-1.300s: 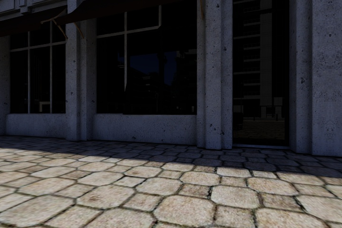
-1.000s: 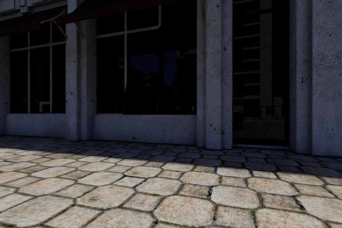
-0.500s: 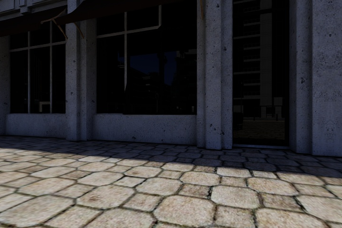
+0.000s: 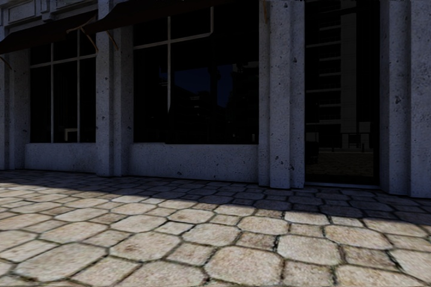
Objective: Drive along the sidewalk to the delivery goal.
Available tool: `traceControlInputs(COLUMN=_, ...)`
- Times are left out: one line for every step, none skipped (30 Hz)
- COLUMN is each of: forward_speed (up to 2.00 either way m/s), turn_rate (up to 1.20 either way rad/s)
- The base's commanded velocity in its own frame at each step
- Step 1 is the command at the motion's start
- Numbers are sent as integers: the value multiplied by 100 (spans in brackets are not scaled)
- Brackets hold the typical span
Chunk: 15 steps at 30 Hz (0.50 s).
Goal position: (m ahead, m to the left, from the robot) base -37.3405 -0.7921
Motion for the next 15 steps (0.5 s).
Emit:
traceControlInputs(forward_speed=0, turn_rate=72)
traceControlInputs(forward_speed=0, turn_rate=76)
traceControlInputs(forward_speed=0, turn_rate=78)
traceControlInputs(forward_speed=0, turn_rate=79)
traceControlInputs(forward_speed=0, turn_rate=80)
traceControlInputs(forward_speed=0, turn_rate=80)
traceControlInputs(forward_speed=0, turn_rate=80)
traceControlInputs(forward_speed=0, turn_rate=80)
traceControlInputs(forward_speed=0, turn_rate=80)
traceControlInputs(forward_speed=0, turn_rate=80)
traceControlInputs(forward_speed=0, turn_rate=80)
traceControlInputs(forward_speed=0, turn_rate=80)
traceControlInputs(forward_speed=0, turn_rate=80)
traceControlInputs(forward_speed=0, turn_rate=80)
traceControlInputs(forward_speed=0, turn_rate=80)
